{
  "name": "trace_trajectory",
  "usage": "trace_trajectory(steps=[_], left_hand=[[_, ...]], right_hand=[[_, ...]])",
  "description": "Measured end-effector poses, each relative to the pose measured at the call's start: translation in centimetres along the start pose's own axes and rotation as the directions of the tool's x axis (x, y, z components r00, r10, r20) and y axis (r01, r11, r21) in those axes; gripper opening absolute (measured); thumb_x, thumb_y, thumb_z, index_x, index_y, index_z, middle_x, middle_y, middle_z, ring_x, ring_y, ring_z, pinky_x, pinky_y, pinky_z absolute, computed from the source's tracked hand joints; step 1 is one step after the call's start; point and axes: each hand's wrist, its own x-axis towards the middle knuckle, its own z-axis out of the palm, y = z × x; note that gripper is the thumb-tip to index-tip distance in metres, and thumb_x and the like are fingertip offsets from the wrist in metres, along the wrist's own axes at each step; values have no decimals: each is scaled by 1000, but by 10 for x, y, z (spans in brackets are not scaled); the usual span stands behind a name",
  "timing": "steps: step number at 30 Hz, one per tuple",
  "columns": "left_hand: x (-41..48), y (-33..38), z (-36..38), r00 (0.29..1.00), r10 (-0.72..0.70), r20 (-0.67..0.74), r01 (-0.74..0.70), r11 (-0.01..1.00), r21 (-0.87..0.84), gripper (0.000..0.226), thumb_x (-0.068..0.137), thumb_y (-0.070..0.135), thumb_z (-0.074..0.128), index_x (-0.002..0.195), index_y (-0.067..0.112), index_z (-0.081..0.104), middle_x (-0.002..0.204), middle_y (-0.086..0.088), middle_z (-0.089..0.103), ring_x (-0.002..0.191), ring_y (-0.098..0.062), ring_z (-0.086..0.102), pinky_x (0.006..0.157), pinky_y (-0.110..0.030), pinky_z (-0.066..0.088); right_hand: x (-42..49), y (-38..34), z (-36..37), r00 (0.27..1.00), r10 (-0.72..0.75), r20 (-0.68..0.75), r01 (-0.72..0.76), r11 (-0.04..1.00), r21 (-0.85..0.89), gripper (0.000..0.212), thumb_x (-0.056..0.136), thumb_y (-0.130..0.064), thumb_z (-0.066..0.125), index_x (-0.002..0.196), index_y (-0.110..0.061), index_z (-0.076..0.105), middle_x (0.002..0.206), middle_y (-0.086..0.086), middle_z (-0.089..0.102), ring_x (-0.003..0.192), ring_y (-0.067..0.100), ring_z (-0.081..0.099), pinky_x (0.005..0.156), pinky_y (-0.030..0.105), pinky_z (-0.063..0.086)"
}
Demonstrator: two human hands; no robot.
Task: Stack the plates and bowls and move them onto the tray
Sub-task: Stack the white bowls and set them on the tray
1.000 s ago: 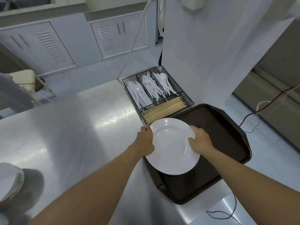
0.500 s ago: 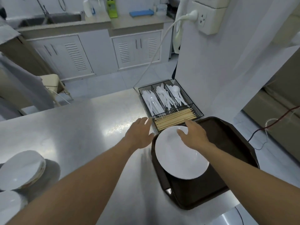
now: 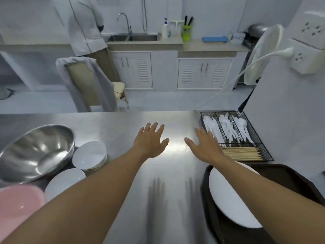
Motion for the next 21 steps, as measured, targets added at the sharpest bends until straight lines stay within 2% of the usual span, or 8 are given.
trace_trajectory(steps=[12, 21], left_hand=[[-52, -125, 6, 973, -230, 23, 231, 971, -67, 68, 98, 53, 34, 156, 27, 11, 165, -6, 12, 150, -37, 15, 121, -48, 18], [-81, -203, 44, 914, -390, 111, 403, 903, -148, 70, 96, 47, 43, 155, 24, 14, 164, -5, 14, 149, -38, 17, 120, -50, 22]], right_hand=[[19, -114, 52, 980, -153, 128, 131, 978, 160, 75, 98, -61, 40, 159, -24, 19, 169, -2, 8, 155, 25, 6, 120, 41, 16], [30, -181, 110, 945, -223, 239, 174, 963, 207, 71, 99, -54, 45, 159, -22, 23, 168, 2, 13, 153, 23, 17, 120, 39, 18]])
